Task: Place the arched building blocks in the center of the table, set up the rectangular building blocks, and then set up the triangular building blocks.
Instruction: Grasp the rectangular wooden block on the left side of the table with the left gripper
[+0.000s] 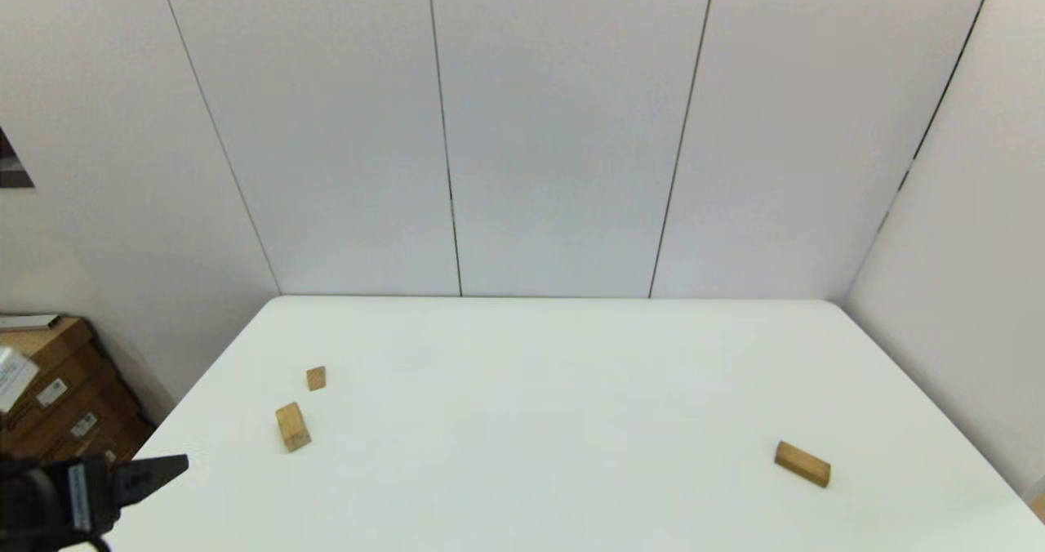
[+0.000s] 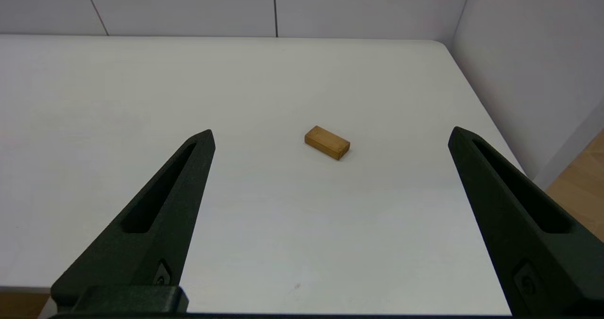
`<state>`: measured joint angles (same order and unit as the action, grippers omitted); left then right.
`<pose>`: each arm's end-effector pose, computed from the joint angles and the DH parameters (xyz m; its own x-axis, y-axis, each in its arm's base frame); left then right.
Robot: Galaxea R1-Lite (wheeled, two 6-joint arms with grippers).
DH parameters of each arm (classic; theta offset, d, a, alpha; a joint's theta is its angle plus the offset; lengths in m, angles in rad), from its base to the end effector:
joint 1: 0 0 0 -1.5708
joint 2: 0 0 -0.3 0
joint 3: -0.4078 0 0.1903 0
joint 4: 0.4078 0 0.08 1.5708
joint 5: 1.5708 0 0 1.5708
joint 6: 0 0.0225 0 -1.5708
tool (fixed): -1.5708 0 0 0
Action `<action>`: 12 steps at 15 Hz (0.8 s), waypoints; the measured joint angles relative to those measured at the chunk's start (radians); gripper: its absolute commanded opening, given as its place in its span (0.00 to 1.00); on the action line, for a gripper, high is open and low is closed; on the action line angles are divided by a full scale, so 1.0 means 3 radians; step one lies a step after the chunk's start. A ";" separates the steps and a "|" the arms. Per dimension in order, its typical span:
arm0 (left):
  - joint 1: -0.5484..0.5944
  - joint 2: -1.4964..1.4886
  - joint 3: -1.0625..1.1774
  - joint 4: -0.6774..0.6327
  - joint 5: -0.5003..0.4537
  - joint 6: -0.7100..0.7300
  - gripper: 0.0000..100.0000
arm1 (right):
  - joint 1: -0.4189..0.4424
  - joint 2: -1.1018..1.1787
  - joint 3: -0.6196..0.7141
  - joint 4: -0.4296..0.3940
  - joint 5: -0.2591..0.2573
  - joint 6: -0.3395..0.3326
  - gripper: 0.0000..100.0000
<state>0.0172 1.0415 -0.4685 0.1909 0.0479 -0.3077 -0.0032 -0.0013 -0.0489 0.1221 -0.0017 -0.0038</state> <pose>0.1102 0.0030 0.1568 0.7204 0.0603 -0.6909 -0.2588 0.9476 -0.1871 -0.0271 0.0000 0.0764 0.9974 -0.0049 -0.0718 0.0046 1.0000 -0.0039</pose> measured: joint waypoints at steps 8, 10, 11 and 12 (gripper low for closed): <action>-0.0033 0.1828 -0.1020 0.0262 0.0119 -0.1135 1.00 | 0.0000 0.0000 0.0000 0.0001 0.0000 0.0000 1.00; -0.0099 0.2133 -0.1207 0.0309 0.0105 -0.1285 1.00 | 0.0000 0.0000 0.0000 0.0000 0.0000 0.0000 1.00; -0.0125 0.2294 -0.1291 0.0311 0.0103 -0.1323 1.00 | 0.0000 0.0000 0.0000 0.0000 0.0000 0.0000 1.00; -0.0139 0.2449 -0.1368 0.0310 0.0096 -0.1343 1.00 | 0.0000 0.0000 0.0000 0.0000 0.0000 -0.0001 1.00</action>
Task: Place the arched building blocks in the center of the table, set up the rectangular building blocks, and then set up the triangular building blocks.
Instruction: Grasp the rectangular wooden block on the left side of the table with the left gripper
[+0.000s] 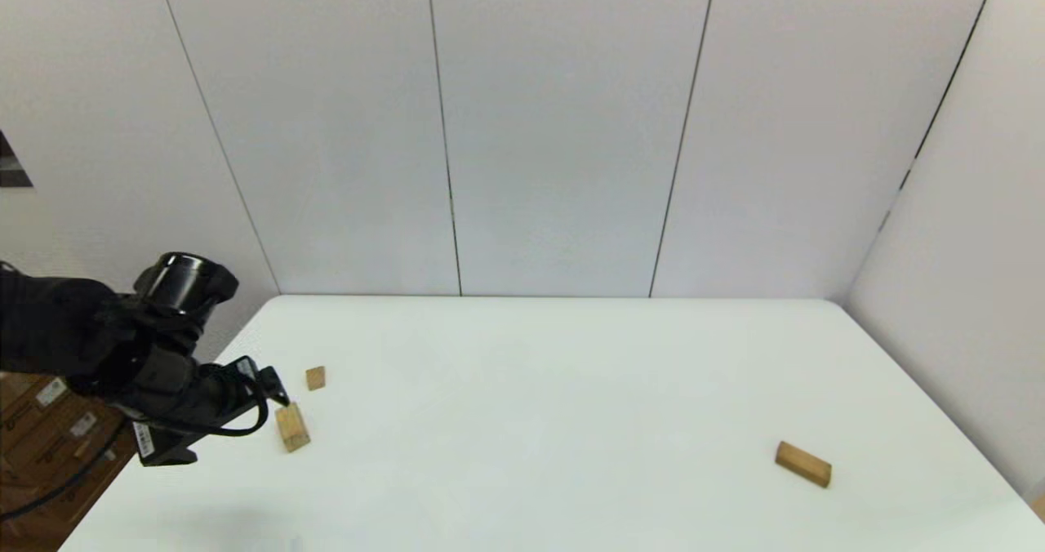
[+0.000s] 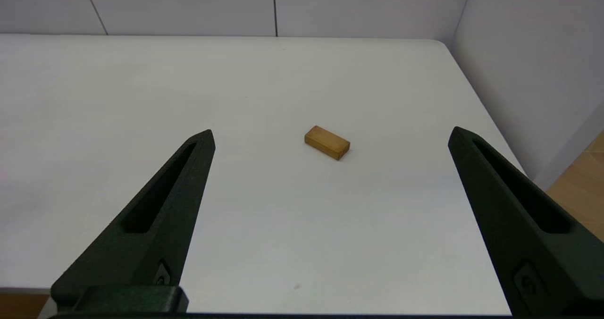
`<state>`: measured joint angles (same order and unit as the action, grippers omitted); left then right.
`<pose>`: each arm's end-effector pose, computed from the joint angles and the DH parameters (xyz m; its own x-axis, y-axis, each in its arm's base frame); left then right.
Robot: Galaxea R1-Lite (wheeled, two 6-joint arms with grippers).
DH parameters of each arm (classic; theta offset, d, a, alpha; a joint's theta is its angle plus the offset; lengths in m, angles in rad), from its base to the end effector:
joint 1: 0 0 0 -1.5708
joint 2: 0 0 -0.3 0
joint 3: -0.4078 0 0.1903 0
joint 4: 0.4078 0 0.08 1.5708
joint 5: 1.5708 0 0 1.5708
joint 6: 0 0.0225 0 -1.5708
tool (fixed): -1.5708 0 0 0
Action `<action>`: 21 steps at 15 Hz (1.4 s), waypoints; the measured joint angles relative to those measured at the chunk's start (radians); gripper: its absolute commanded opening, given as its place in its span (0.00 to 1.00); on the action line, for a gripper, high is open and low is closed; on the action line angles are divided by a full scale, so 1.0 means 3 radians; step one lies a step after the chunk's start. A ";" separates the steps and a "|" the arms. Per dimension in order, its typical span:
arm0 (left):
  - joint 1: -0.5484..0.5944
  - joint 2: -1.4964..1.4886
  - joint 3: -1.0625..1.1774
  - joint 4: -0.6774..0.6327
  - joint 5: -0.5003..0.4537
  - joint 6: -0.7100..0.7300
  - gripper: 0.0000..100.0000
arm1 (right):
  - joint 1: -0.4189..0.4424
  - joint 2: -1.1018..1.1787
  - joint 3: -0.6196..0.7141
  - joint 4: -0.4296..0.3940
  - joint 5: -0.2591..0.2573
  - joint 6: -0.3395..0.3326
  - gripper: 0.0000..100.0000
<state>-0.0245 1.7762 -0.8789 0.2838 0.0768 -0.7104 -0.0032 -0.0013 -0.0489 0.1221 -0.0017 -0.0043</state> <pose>0.2680 -0.0048 0.1095 0.3806 0.0674 -0.9223 -0.6066 0.7710 -0.1939 -0.0271 0.0000 0.0764 0.9974 -0.0049 -0.0718 0.0046 1.0000 -0.0044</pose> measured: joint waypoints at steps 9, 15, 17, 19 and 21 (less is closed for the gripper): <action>0.0136 0.0944 -0.0304 -0.0432 -0.0126 0.0005 1.00 | 0.0000 0.0000 0.0000 0.0000 0.0000 0.0001 1.00; 0.0272 0.1212 -0.0476 -0.0455 -0.0226 0.0057 1.00 | 0.0000 0.0000 0.0000 0.0000 0.0000 0.0001 1.00; 0.0288 0.1281 -0.0491 -0.0560 -0.0259 0.0089 1.00 | 0.0000 0.0000 0.0000 0.0000 0.0001 0.0000 1.00; 0.0296 0.1344 -0.0533 -0.0595 -0.0267 0.0094 1.00 | 0.0000 0.0000 0.0000 0.0000 0.0000 0.0000 1.00; 0.0294 0.1389 -0.0595 -0.0603 -0.0264 0.0096 1.00 | 0.0000 0.0000 0.0000 0.0000 0.0000 0.0000 1.00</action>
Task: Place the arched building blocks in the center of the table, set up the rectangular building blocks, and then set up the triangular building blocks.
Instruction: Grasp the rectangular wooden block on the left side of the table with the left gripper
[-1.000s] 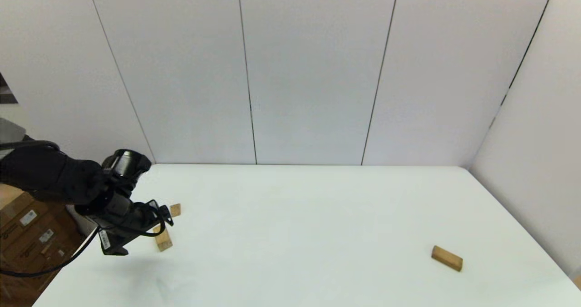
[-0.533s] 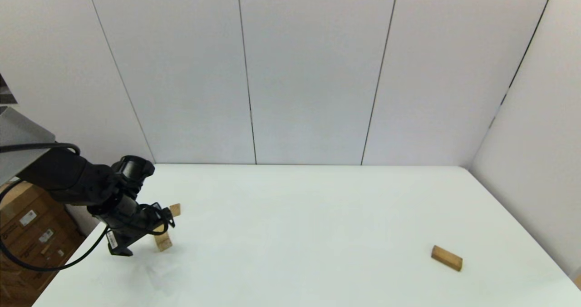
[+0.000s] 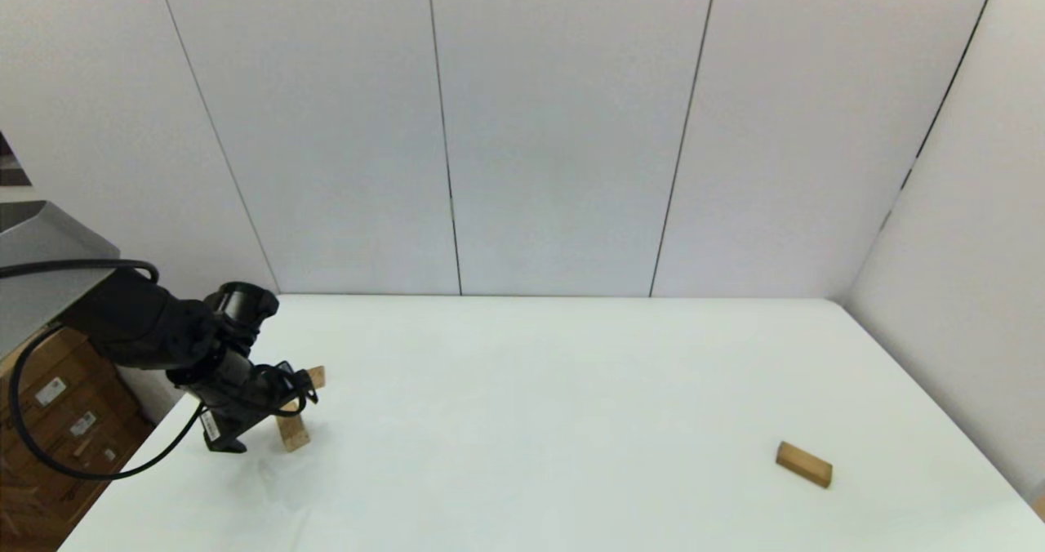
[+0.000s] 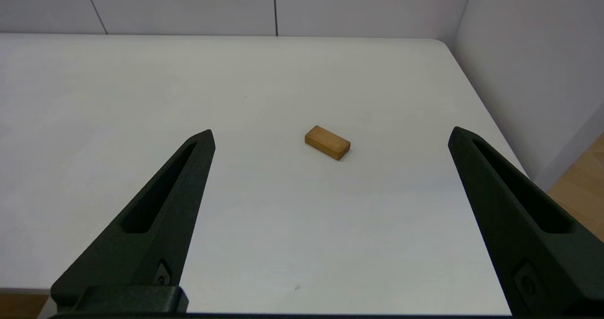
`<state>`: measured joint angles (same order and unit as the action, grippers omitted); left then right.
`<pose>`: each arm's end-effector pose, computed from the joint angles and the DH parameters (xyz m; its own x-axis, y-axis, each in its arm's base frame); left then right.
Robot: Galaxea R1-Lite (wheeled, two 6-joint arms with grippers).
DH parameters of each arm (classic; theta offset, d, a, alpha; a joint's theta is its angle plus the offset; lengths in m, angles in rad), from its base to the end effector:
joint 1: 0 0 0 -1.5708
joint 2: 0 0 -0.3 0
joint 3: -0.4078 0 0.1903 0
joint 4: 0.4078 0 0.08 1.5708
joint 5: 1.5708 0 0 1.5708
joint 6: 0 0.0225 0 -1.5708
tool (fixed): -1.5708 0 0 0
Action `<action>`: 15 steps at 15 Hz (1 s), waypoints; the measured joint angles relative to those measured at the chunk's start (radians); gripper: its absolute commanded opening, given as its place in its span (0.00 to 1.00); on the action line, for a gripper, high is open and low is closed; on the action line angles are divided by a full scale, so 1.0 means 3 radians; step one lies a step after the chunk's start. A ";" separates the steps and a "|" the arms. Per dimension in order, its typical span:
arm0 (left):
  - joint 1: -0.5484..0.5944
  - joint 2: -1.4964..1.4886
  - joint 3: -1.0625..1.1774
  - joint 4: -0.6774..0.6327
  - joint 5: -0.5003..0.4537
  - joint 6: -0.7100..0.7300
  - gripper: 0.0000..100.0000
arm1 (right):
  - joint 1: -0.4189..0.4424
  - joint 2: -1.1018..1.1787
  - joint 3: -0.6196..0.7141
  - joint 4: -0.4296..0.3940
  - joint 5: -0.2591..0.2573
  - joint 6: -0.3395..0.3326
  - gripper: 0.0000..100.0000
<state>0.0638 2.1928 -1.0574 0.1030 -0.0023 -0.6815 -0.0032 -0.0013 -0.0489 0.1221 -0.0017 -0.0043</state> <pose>0.3496 0.0223 0.0204 0.3258 0.0185 -0.9453 -0.6432 0.7371 -0.2073 -0.0271 0.0000 0.0764 0.9974 -0.0049 -0.0718 0.0046 1.0000 -0.0044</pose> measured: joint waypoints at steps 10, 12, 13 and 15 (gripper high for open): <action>-0.0003 0.0152 -0.0182 0.0009 0.0005 0.0102 0.00 | 0.0000 0.0000 0.0000 0.0000 0.0000 0.0000 1.00; -0.0005 0.0163 -0.0182 0.0011 0.0008 0.0104 0.00 | 0.0000 0.0000 0.0000 0.0000 0.0001 0.0000 1.00; -0.0005 0.0168 -0.0182 0.0012 0.0008 0.0104 0.00 | 0.0000 0.0000 0.0000 0.0000 0.0000 0.0001 1.00; -0.0008 0.0179 -0.0182 0.0012 0.0011 0.0106 0.00 | 0.0000 0.0000 0.0000 0.0000 0.0000 0.0001 1.00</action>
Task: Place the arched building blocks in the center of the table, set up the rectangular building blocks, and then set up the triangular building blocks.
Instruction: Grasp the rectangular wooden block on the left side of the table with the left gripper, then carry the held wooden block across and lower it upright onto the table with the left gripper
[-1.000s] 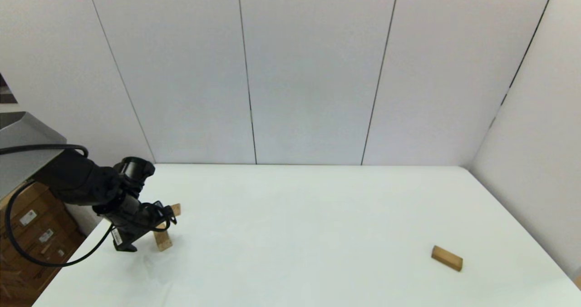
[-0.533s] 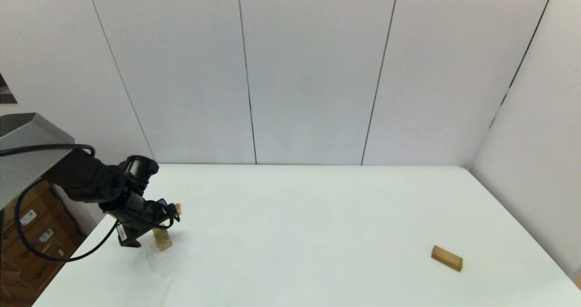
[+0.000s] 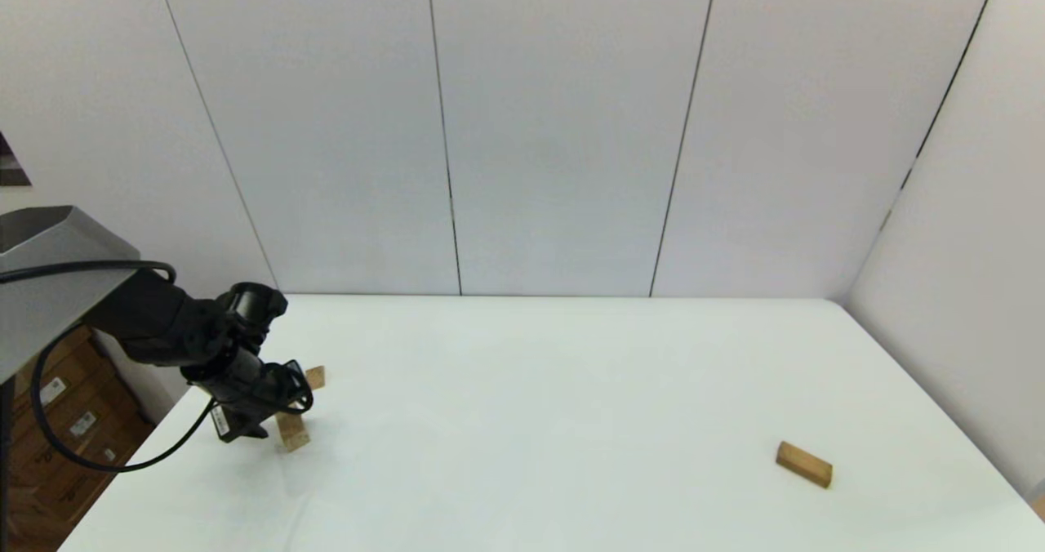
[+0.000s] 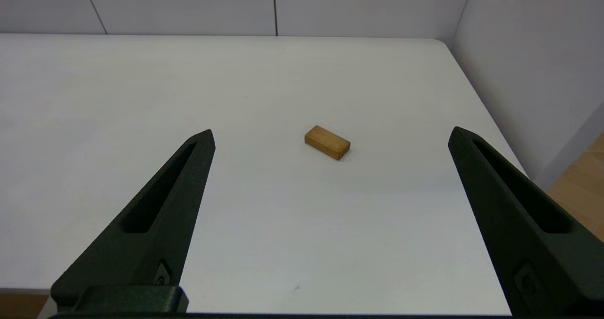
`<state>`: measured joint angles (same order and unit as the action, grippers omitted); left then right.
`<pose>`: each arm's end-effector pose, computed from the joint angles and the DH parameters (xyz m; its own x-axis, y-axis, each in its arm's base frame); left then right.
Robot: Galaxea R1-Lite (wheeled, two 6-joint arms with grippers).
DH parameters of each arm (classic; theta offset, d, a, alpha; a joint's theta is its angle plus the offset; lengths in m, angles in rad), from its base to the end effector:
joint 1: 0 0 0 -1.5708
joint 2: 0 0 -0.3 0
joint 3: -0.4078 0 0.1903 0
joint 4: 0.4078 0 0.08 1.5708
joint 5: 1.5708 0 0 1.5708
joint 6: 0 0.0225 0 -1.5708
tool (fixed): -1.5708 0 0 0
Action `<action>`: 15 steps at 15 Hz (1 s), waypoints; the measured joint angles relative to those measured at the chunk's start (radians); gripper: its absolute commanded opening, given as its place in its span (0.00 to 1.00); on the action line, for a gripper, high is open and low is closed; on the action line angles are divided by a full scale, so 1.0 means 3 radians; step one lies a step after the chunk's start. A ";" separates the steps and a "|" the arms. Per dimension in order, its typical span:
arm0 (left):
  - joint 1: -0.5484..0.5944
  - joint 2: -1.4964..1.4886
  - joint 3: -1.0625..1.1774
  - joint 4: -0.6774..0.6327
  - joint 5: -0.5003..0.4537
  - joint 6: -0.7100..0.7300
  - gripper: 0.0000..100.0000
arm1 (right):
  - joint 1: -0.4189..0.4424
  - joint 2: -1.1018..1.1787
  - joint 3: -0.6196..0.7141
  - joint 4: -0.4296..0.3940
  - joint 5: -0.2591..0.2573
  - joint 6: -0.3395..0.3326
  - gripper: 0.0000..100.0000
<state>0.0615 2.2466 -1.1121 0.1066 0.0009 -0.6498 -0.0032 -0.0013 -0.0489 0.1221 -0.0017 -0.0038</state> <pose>0.3624 0.0223 0.0106 0.3231 0.0208 -0.9461 -0.6205 0.7595 -0.1952 -0.0271 0.0000 0.0764 0.9974 -0.0049 -0.0718 0.0046 1.0000 -0.0039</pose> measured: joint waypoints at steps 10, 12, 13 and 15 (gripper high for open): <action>-0.0030 -0.0035 -0.0001 0.0011 -0.0007 0.0017 0.00 | 0.0000 0.0000 0.0000 -0.0001 0.0000 -0.0001 1.00; -0.0179 -0.0187 -0.0006 0.0071 -0.0013 0.0038 0.00 | 0.0000 0.0000 0.0000 -0.0001 0.0000 -0.0001 1.00; -0.0302 -0.0279 -0.0045 0.0159 -0.0016 0.0078 0.00 | 0.0000 0.0000 0.0000 0.0000 0.0000 -0.0001 1.00; -0.0611 -0.0457 -0.0231 0.0449 -0.0023 0.0172 0.00 | 0.0000 0.0000 0.0000 -0.0001 0.0000 -0.0001 1.00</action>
<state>-0.1217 2.1096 -1.1815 0.2413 -0.0062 -0.5983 -0.0032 -0.0013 -0.0489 0.1217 -0.0017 -0.0043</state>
